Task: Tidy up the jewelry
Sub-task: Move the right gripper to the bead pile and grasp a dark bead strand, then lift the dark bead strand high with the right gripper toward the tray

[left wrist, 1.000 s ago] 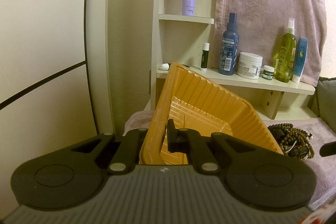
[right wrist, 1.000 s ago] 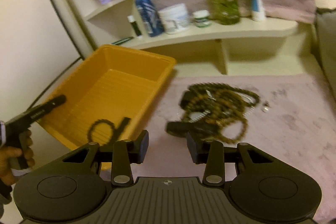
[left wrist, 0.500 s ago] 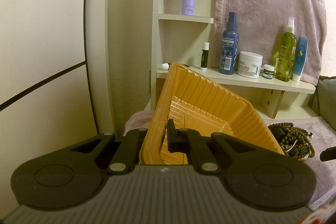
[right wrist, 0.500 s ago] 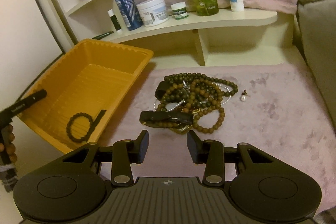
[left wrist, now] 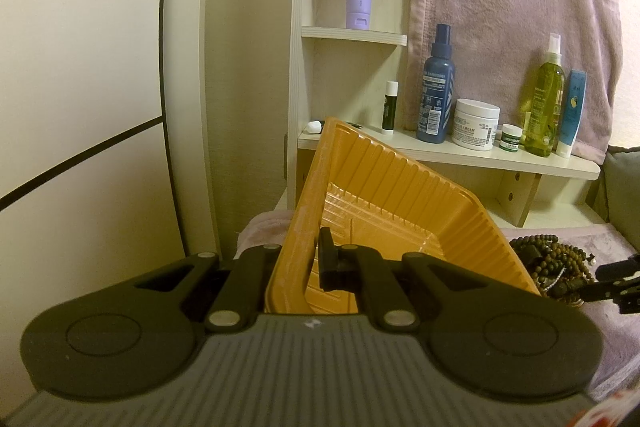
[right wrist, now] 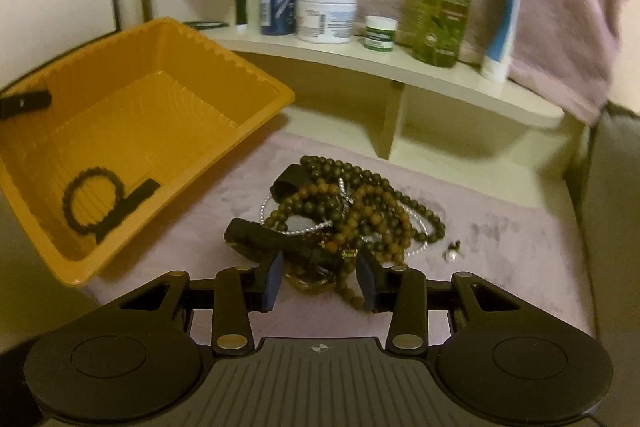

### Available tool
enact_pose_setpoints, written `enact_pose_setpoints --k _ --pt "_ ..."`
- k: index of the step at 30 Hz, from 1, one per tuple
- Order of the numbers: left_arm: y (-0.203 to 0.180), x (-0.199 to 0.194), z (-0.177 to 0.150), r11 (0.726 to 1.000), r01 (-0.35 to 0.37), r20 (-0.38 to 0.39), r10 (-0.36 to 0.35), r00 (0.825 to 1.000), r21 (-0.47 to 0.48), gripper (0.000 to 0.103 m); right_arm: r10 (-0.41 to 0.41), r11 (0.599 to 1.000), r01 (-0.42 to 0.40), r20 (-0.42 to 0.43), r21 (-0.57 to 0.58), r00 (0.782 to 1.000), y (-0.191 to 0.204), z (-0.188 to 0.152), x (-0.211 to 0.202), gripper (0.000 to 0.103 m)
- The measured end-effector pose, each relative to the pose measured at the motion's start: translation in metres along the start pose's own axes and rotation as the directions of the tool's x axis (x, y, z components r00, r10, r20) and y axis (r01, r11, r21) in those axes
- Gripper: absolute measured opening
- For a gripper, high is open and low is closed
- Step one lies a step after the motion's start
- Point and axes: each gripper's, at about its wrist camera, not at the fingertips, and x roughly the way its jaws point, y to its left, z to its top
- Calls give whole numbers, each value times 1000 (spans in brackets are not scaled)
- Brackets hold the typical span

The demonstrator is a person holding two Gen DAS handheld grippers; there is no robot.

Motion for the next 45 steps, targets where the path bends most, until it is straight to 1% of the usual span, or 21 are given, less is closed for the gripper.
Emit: enact_pose_setpoints --k 5,9,12,14,17,20,22,24,26,29,34,35,36,37,38,41,42,43,45 --pt "0 0 0 1000 0 0 0 1000 -1 6 57 994 -58 -12 -89 998 4 0 9 41" --pt "0 0 0 1000 0 0 0 1000 -1 6 58 991 -60 -15 -116 998 9 -1 8 41" --pt "0 0 0 1000 1 0 -1 1000 -1 6 91 991 -92 -18 -97 996 10 -2 2 41" --pt "0 0 0 1000 1 0 -1 1000 0 6 115 992 -116 -22 -59 993 8 -1 -1 41" --pt "0 0 0 1000 1 -1 -1 1000 0 6 127 989 -127 3 78 992 -8 4 -7 41" --pt "0 0 0 1000 0 -1 0 1000 -1 6 143 964 -150 44 220 989 -30 11 -11 41" --pt "0 0 0 1000 0 -1 0 1000 -2 6 112 956 -118 37 268 993 -39 16 -8 40" --pt "0 0 0 1000 1 -1 -1 1000 0 6 74 958 -79 26 276 997 -43 21 -2 40" --pt "0 0 0 1000 1 -2 -1 1000 0 6 60 960 -66 31 272 998 -44 25 4 40" --pt "0 1 0 1000 1 -3 -1 1000 0 6 32 974 -35 20 225 999 -41 34 16 40" --pt "1 0 0 1000 0 -3 0 1000 -3 6 67 979 -62 -21 196 998 -47 34 38 40" --pt "1 0 -1 1000 0 -3 0 1000 -4 6 75 978 -69 -25 197 997 -47 32 40 37" --pt "1 0 0 1000 0 -4 0 1000 -4 6 75 979 -68 -29 195 997 -46 30 42 30" --pt "1 0 -1 1000 0 -4 0 1000 -5 6 70 980 -64 -26 187 997 -46 29 43 27" --pt "1 0 -1 1000 0 -4 0 1000 -5 6 83 980 -78 -21 183 996 -46 29 42 25" --pt "2 1 -1 1000 -1 -5 1 1000 -7 6 82 983 -81 0 164 997 -44 27 38 20" --pt "2 0 -1 1000 -1 -5 1 1000 -6 6 83 982 -84 12 170 996 -45 27 35 10" --pt "2 0 -1 1000 -1 -5 1 1000 -7 6 89 978 -92 25 185 996 -46 27 31 6" --pt "2 1 -1 1000 -2 -5 2 1000 -6 6 94 970 -104 55 221 994 -51 28 23 6"
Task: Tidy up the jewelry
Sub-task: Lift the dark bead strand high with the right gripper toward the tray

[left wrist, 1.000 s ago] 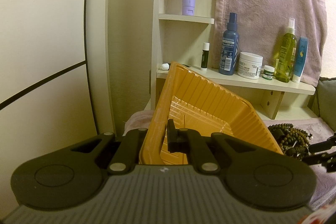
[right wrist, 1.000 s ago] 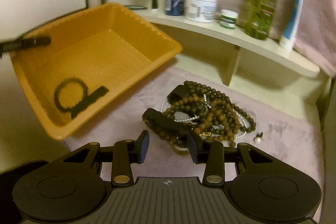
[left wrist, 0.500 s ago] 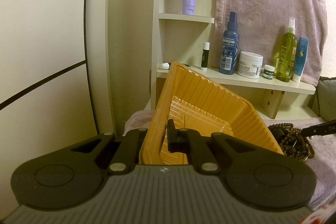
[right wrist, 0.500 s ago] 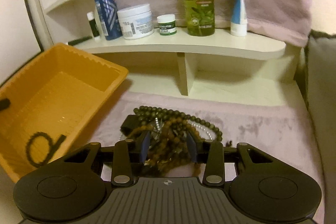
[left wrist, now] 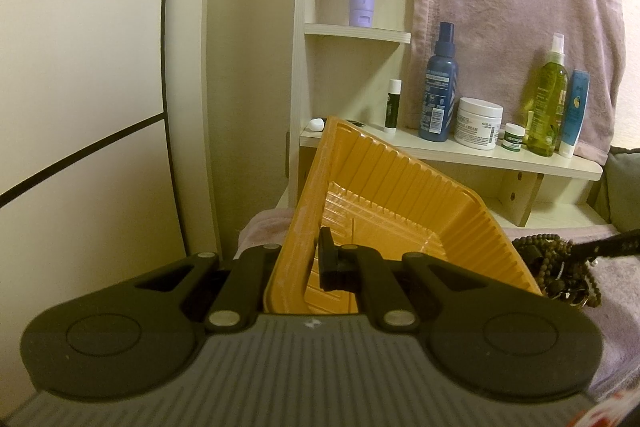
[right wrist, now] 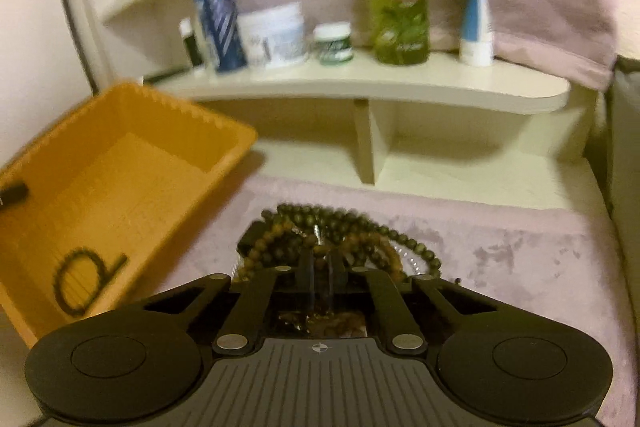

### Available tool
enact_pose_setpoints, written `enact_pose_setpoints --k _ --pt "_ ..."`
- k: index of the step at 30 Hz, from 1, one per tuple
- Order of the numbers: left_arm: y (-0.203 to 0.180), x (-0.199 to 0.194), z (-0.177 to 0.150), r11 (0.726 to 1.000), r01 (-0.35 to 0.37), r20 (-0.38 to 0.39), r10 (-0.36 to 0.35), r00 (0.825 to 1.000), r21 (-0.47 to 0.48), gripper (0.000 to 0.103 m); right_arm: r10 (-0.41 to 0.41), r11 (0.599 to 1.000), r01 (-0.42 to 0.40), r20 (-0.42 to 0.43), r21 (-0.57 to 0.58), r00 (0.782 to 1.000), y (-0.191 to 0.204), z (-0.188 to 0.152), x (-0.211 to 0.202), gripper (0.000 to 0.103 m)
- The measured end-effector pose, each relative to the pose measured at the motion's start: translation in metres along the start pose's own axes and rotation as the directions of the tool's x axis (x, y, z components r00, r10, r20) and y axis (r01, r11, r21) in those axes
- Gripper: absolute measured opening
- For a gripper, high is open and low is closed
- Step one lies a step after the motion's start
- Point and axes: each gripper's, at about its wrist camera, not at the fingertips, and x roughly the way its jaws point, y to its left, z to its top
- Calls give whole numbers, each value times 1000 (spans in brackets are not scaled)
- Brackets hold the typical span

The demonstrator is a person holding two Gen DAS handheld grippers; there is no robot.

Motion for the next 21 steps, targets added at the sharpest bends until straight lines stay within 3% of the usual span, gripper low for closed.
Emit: enact_pose_setpoints --k 9,21 --pt "0 0 1 1000 1 0 -1 1000 0 6 -12 999 6 129 46 992 -3 9 -41 6" --pt "0 0 1 1000 2 -1 -2 1000 0 6 -15 999 5 332 32 943 6 44 -101 6"
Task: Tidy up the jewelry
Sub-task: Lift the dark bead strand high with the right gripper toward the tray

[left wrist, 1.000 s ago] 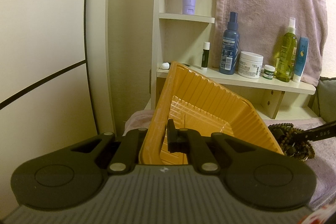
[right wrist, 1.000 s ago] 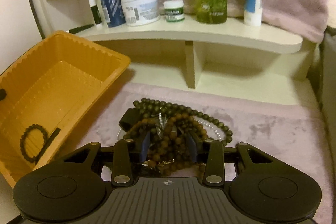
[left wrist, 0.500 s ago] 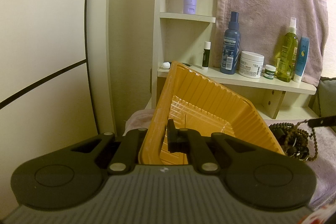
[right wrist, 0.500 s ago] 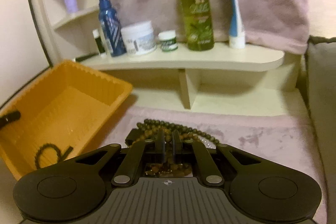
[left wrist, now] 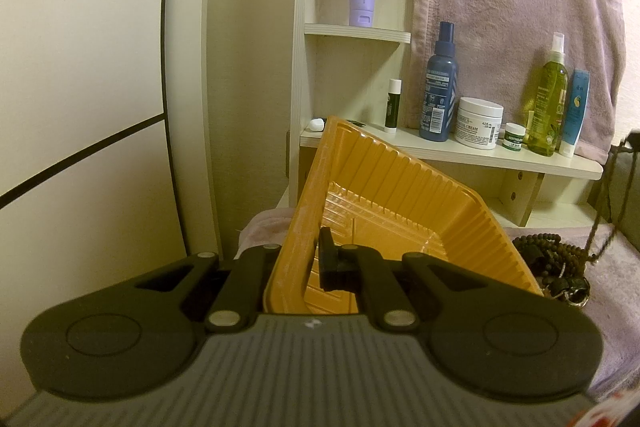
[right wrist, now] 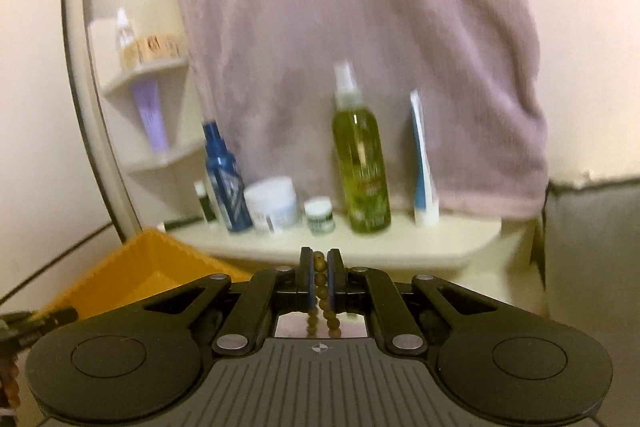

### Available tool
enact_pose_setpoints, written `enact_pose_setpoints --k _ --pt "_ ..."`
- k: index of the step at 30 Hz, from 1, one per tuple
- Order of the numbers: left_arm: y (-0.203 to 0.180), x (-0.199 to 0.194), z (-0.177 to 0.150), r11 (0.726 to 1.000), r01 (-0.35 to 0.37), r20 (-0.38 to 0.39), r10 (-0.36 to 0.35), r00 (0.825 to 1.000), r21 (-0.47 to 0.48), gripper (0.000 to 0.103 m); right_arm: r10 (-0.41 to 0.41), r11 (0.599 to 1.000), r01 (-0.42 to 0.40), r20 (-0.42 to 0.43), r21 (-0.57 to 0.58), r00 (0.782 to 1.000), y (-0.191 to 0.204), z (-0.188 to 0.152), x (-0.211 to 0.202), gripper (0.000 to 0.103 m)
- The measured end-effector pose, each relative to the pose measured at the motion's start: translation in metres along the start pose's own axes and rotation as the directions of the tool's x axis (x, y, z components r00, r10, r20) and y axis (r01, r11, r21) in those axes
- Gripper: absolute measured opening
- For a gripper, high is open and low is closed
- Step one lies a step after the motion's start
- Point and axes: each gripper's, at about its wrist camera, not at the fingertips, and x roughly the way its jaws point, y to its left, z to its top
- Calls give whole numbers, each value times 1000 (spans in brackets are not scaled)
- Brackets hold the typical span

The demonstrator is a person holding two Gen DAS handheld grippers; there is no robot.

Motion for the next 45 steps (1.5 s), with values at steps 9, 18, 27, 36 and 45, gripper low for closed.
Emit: enact_pose_setpoints --k 9,18,27,36,45 --pt "0 1 0 1000 0 0 0 1000 0 6 26 998 -23 45 -65 999 15 29 -17 6" --pt "-1 0 1 1000 4 4 -4 1000 2 6 39 993 -32 61 -118 997 33 50 -22 6" --pt "-2 -2 2 1000 11 8 -11 1000 -2 6 116 983 -101 90 -156 989 61 72 -25 6" --pt "-2 -3 2 1000 13 10 -13 1000 -4 6 234 963 -216 107 -158 966 98 83 -22 6" --pt "-2 -3 3 1000 14 10 -14 1000 -4 6 332 934 -322 38 -155 943 134 68 1 6"
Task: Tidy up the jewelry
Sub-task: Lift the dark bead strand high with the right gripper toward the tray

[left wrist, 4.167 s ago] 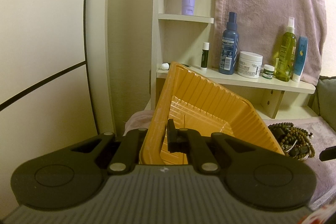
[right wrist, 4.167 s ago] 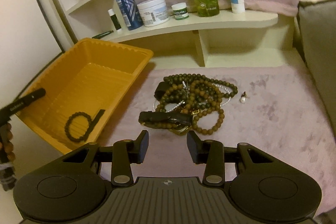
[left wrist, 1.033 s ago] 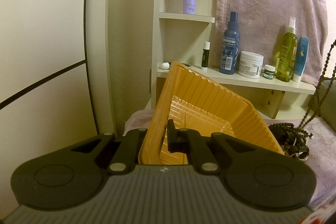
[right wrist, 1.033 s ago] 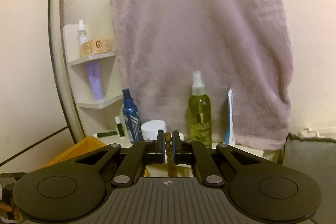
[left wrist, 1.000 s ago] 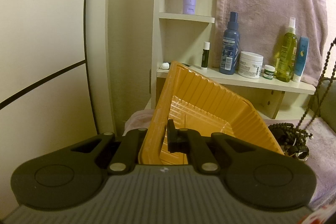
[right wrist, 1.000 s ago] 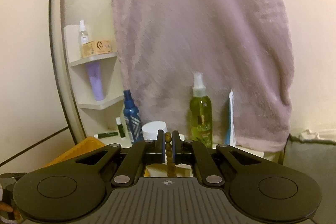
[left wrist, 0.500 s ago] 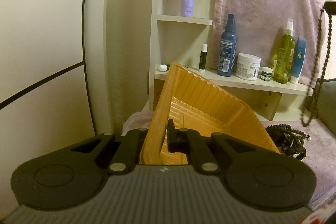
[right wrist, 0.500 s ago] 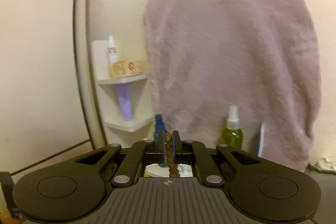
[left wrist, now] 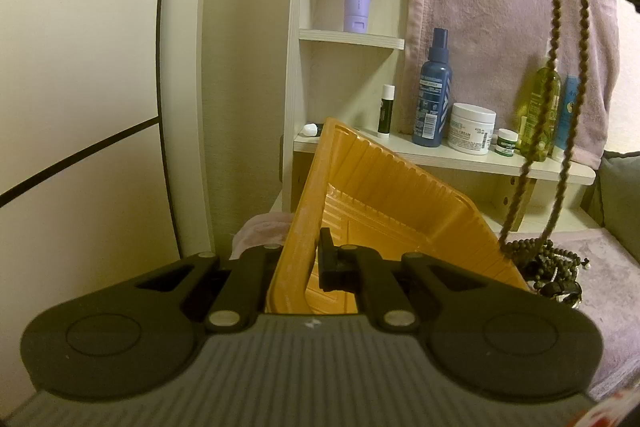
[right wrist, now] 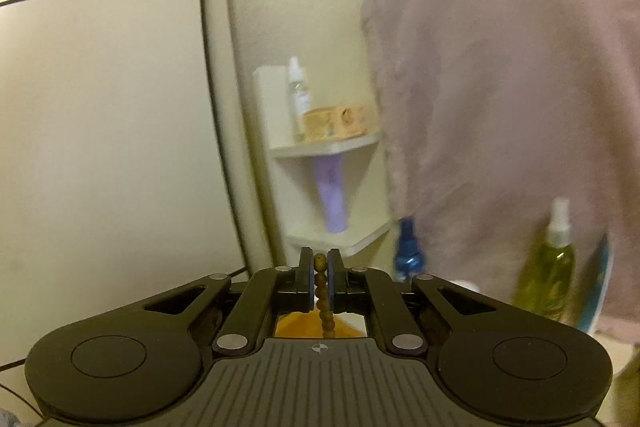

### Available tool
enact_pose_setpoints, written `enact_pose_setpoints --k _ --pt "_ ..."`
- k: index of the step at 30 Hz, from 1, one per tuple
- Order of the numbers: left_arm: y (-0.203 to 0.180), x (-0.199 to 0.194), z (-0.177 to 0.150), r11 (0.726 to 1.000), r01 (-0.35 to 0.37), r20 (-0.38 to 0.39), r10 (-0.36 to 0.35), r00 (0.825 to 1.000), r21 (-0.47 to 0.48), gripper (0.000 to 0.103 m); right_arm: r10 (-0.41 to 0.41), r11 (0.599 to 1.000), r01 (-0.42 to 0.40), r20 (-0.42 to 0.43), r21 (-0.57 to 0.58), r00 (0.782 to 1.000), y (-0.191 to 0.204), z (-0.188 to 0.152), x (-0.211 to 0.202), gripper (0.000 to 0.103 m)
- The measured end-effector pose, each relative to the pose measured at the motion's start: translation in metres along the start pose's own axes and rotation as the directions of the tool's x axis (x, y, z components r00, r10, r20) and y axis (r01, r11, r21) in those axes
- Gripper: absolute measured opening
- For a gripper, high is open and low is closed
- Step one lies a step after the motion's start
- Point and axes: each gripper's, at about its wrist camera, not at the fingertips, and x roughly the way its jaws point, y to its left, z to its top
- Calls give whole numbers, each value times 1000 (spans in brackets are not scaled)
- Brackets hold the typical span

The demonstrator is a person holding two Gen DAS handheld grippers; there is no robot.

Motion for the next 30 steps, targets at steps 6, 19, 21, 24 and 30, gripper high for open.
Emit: enact_pose_setpoints --k 6,19,21,24,30 --pt "-1 0 0 1000 1 0 -1 1000 -1 6 38 999 -36 -75 33 996 6 -24 21 6" --pt "-2 0 2 1000 0 -2 0 1000 2 6 52 990 -18 -246 139 968 -14 -83 45 6" --pt "-1 0 2 1000 1 -3 -1 1000 1 6 53 989 -12 -271 149 961 -16 -90 49 6" --pt "-1 0 1 1000 1 -3 -1 1000 3 6 57 986 -5 -310 165 949 -18 -101 55 6" --pt "0 1 0 1000 -2 -5 2 1000 1 6 59 984 5 -357 177 932 -19 -115 62 6"
